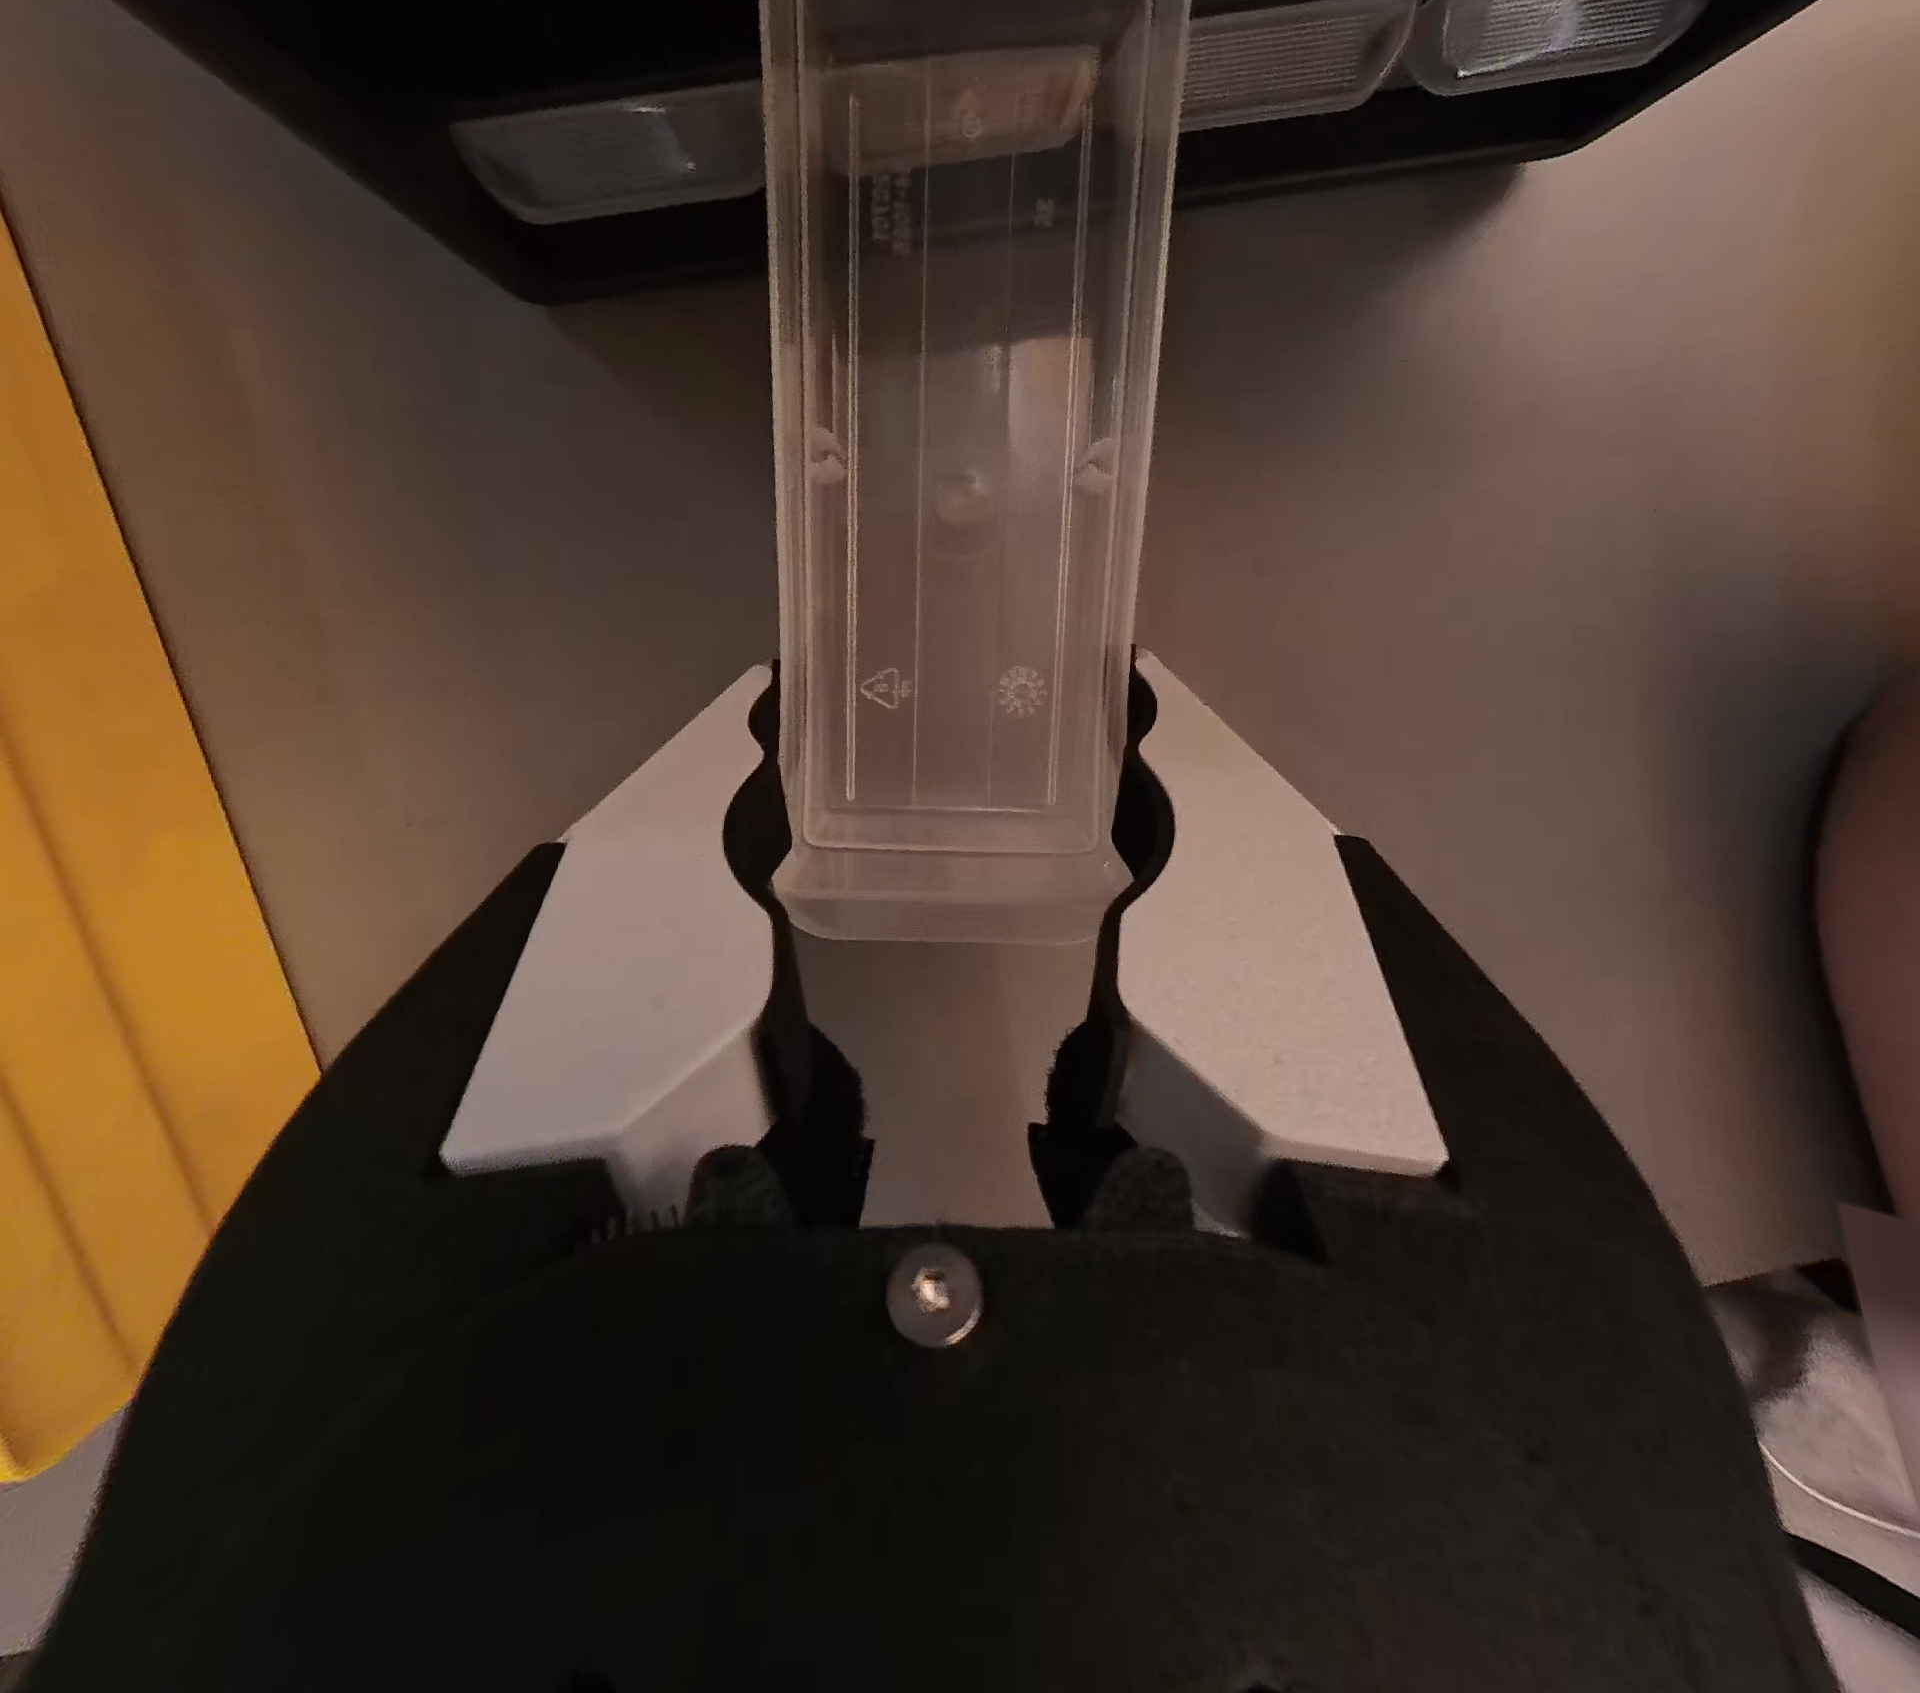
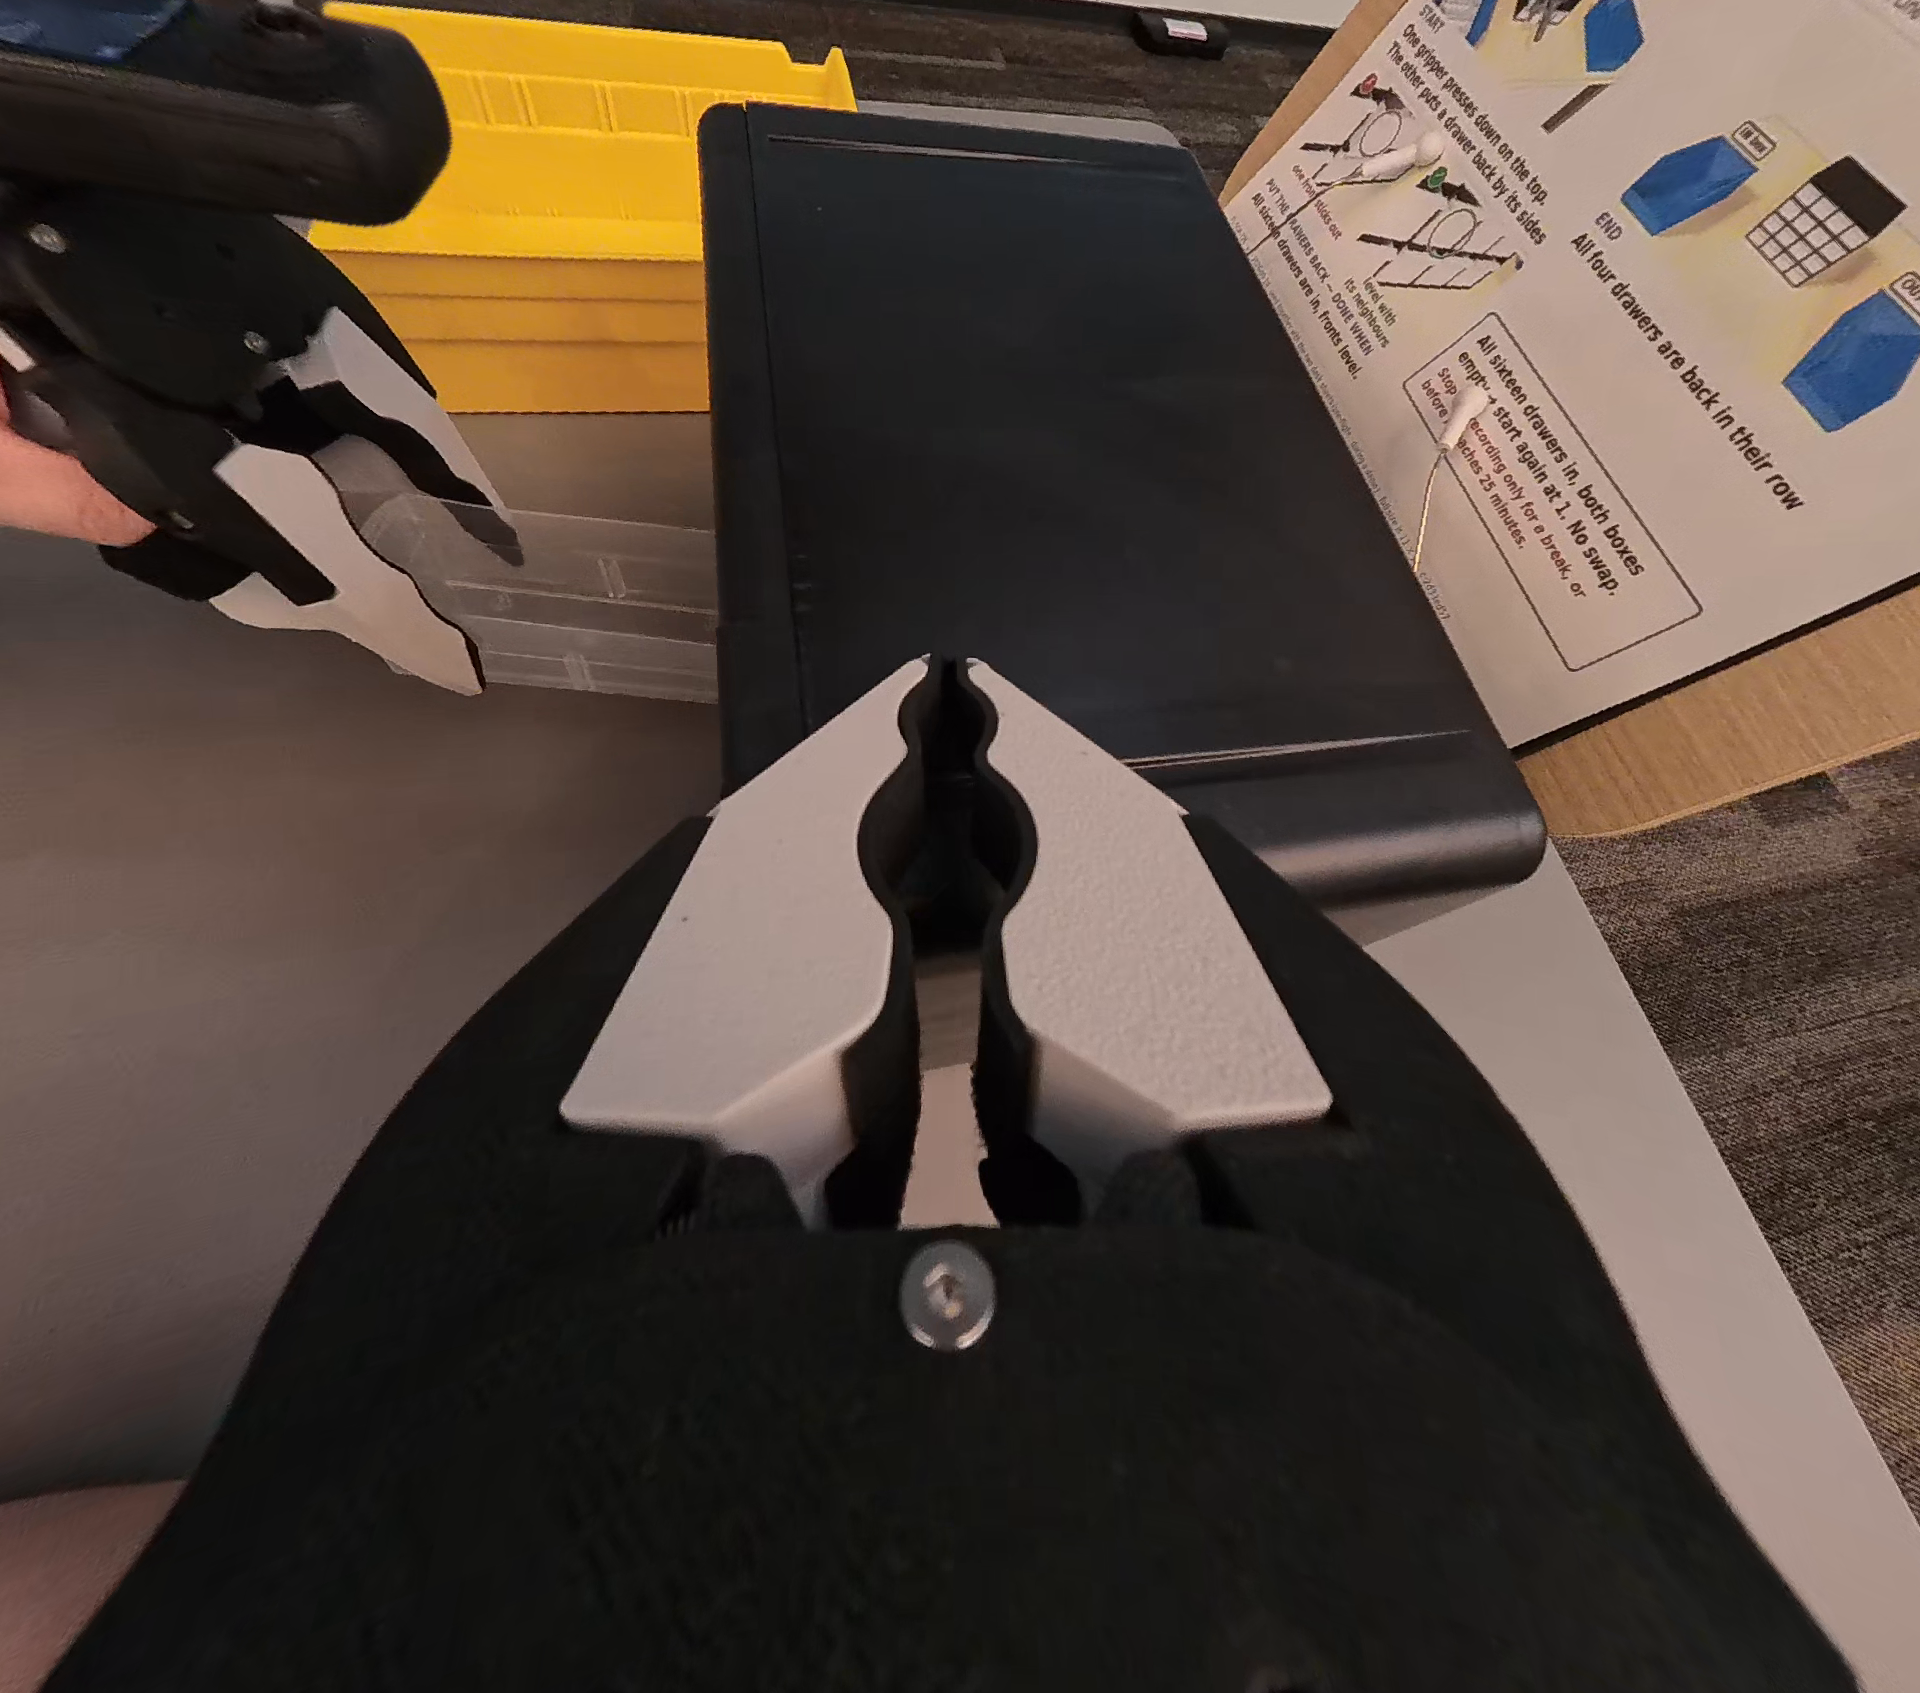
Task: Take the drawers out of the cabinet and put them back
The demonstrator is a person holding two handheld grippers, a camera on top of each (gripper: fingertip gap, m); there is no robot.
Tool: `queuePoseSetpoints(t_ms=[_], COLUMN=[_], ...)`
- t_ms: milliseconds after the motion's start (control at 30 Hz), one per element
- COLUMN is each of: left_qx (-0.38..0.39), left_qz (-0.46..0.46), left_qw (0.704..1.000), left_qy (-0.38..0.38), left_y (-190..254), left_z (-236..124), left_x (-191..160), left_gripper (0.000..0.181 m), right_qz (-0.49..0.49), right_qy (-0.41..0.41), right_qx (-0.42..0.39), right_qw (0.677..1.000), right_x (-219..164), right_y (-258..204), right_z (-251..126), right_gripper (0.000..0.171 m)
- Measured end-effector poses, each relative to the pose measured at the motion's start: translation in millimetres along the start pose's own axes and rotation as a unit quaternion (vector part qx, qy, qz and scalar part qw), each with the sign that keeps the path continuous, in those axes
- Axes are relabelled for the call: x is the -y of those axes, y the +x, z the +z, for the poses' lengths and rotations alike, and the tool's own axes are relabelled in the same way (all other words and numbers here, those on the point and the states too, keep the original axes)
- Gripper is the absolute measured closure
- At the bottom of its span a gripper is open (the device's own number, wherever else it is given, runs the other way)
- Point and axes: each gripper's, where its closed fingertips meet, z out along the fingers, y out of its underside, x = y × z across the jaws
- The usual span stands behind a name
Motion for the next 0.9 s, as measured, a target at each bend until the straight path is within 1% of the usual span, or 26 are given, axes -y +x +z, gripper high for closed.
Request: queuePoseSetpoints(t_ms=[300,567,733,900], left_qx=[0.013,0.031,0.036,0.054], left_qz=[-0.004,-0.022,-0.034,-0.036], left_qw=[1.0,0.999,0.999,0.998], left_qy=[-0.001,-0.019,-0.009,0.012], left_y=[0.7,-0.3,3.4,1.8], left_z=[-4.5,-7.5,-5.7,9.0], left_x=[3.9,6.8,18.3,36.1], left_gripper=[0.12,0.12,0.12,0.119], right_qz=[0.001,0.003,0.004,0.003], right_qy=[0.003,0.006,0.008,0.009], right_qx=[0.003,0.007,0.009,0.01], right_qw=[1.0,1.0,1.0,1.0], right_x=[-0.1,0.0,0.1,0.2], right_y=[-0.1,-0.1,-0.2,-0.2], right_z=[-0.2,-0.2,-0.3,-0.3], right_gripper=[0.171,0.171,0.171,0.171])
